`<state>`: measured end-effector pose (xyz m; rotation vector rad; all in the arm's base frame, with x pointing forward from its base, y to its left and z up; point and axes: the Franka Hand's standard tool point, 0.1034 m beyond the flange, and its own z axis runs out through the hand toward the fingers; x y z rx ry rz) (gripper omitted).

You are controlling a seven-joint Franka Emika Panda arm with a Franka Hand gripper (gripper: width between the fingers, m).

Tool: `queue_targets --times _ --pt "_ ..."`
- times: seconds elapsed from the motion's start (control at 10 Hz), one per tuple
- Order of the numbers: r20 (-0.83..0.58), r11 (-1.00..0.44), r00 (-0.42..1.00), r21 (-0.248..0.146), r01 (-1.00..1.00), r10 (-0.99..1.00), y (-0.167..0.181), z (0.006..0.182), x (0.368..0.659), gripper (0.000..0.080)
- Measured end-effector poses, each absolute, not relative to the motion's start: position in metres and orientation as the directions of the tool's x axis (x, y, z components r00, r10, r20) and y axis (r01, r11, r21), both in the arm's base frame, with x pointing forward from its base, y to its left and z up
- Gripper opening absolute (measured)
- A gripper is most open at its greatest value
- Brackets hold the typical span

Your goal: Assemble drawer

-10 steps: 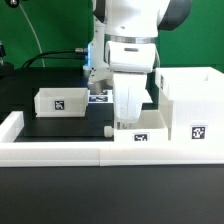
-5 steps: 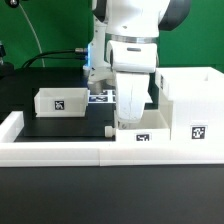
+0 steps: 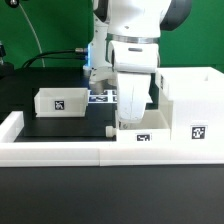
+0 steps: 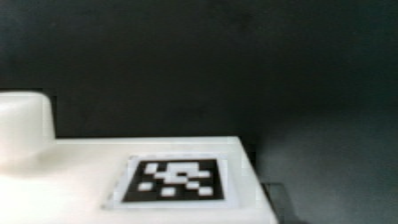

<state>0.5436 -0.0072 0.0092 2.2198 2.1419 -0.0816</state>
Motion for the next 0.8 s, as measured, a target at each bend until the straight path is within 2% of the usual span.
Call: queue_targets --times 0.5,0.7,0.8 --pt "-0.078 -0.03 0.03 0.002 1.0 0.997 -0.007 0.0091 0.5429 0.0042" --pt "-0.084 -0.036 0.034 -0.022 0.999 0.996 -0.009 0.01 0.5424 0.0042" --pt "-0.084 -0.037 0.035 -0.02 0.999 0.996 -0.009 0.01 0.5428 0.0042"
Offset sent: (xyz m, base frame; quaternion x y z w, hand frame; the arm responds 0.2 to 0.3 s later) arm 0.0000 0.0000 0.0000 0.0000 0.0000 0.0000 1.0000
